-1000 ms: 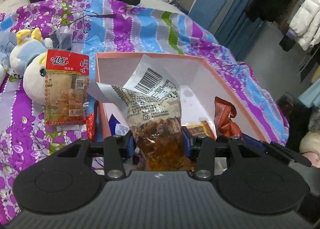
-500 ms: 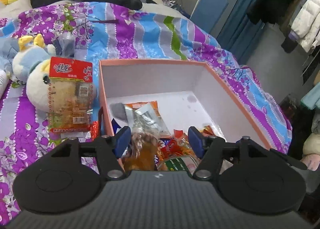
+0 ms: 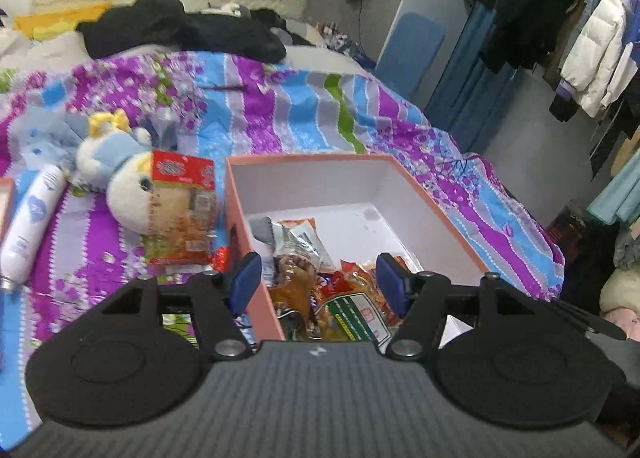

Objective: Organize snacks
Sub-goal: 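Open the left gripper over the box while the right gripper releases its foil packet, then move both tools away from the box toward the red-labelled bread packet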

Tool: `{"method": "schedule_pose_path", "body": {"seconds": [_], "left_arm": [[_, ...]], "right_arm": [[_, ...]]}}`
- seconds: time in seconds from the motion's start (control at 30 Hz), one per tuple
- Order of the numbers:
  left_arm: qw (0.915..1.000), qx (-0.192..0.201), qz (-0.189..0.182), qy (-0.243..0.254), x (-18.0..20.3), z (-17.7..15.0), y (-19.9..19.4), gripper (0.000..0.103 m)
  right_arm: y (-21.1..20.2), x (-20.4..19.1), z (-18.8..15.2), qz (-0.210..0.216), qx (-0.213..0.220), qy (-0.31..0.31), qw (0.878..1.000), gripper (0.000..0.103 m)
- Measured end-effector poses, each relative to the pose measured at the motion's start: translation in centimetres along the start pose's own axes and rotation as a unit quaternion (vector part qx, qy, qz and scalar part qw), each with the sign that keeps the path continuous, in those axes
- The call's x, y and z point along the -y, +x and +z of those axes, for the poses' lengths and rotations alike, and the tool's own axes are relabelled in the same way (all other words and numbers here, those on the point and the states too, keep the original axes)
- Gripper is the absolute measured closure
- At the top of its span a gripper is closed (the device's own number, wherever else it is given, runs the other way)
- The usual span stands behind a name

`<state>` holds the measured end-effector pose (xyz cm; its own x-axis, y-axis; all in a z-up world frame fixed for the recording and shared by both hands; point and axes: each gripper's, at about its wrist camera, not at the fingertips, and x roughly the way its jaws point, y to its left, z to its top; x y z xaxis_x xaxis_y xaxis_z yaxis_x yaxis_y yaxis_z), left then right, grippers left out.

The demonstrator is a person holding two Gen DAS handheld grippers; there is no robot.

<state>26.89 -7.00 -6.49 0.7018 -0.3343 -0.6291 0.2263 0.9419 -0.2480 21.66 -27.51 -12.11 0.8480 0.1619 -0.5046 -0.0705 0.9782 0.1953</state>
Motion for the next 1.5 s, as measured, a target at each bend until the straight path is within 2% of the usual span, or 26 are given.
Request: {"method": "schedule_pose_path", "body": {"seconds": [0.3, 0.63, 0.83, 0.9, 1.1, 1.5], "left_arm": [[0.9994, 0.033, 0.008, -0.007, -0.5, -2.1, -6.6, 0.033], [0.9986, 0.033, 0.04, 0.008, -2.3, -6.7, -11.7, 0.032], [0.998, 0.021, 0.056, -0.017, -4.7, -9.9, -13.4, 0.031], [0.9978, 0.012, 0.06, -0.024, -5.2, -10.8, -13.7, 0.031], [0.9967, 0.002, 0.076, -0.026, -6.6, -12.8, -13.8, 0.029], [0.9937, -0.031, 0.09, -0.059, -10.9, -13.6, -10.2, 0.024]], "right_arm": [[-4.6, -3.0, -1.3, 0.016, 0.014, -0.014, 1.0, 0.05], [-7.2, -7.0, -4.5, 0.044, 0.002, -0.032, 0.999, 0.049], [-8.0, -8.9, -6.7, 0.049, -0.008, -0.04, 0.998, 0.049], [-7.7, -9.4, -7.2, 0.058, -0.014, -0.048, 0.997, 0.049], [-6.4, -10.5, -7.7, 0.048, -0.024, -0.063, 0.997, 0.049], [-2.6, -13.5, -9.4, 0.035, -0.04, -0.108, 0.993, 0.049]]}}
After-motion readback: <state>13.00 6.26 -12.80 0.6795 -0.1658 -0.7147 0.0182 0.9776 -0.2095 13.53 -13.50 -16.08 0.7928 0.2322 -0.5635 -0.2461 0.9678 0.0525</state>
